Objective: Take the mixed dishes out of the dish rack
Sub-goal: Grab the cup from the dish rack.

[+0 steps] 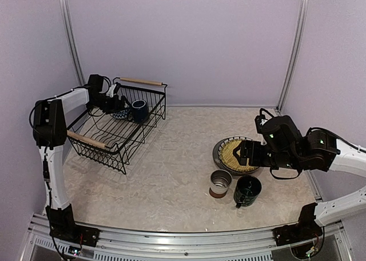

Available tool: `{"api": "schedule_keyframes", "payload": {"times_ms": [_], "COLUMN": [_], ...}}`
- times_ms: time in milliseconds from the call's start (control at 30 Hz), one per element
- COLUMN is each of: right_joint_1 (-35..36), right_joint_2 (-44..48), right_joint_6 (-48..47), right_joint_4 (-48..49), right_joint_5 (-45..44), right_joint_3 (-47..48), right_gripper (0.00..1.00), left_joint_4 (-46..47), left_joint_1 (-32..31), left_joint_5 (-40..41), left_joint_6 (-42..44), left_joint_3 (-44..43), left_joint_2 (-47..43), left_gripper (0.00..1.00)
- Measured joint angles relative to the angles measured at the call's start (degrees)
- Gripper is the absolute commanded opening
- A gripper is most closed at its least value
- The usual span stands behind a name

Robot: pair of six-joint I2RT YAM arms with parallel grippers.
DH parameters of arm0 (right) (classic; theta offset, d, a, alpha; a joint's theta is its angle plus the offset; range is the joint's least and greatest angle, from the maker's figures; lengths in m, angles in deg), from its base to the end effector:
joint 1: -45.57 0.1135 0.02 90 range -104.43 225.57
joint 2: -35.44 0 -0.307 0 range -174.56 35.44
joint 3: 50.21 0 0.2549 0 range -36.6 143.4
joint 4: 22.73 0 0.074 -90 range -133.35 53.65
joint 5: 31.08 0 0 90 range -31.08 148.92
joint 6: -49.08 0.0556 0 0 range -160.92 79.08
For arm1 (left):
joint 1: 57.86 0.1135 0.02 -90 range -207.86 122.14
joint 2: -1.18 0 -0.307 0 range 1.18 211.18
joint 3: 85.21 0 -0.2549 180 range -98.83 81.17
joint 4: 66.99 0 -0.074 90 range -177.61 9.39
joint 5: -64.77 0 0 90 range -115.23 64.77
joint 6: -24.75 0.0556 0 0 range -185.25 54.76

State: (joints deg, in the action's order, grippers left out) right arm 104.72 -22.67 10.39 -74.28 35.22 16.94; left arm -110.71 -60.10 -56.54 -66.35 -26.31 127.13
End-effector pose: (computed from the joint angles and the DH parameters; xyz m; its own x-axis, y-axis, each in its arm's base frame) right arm 0.1226 0.1616 0.3298 -0.7116 0.2024 -0.6728 -0.1260 0.9053 0.4056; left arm 0.5331 -0.0498 0.2494 -0.7563 0.0132 -0.6541 0.3625 0.8407 -0.4023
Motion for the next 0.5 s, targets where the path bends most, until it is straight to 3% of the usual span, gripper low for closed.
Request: {"api": "schedule_keyframes", "payload": {"times_ms": [367,500], "right_joint_1": [0.0,0.0], "right_joint_2": [-0.2,-0.2], "right_joint_6": [0.1,0.2], "right_joint_4": [1.1,1.3], "right_joint_5": [0.5,0.4], "right_joint_3": [0.0,0.0], "right_gripper": [0.86,0.86], "left_joint_4": [-5.0,-6.9], "left_joint_1": [0.0,0.0], "left_joint_5": [-1.5,-1.9], "left_joint_6": [7.0,9.1], "left_joint_3": [-12.1,-13.1], "left_joint_2": [8.4,10.8], "left_gripper": [0.7,0.72]}}
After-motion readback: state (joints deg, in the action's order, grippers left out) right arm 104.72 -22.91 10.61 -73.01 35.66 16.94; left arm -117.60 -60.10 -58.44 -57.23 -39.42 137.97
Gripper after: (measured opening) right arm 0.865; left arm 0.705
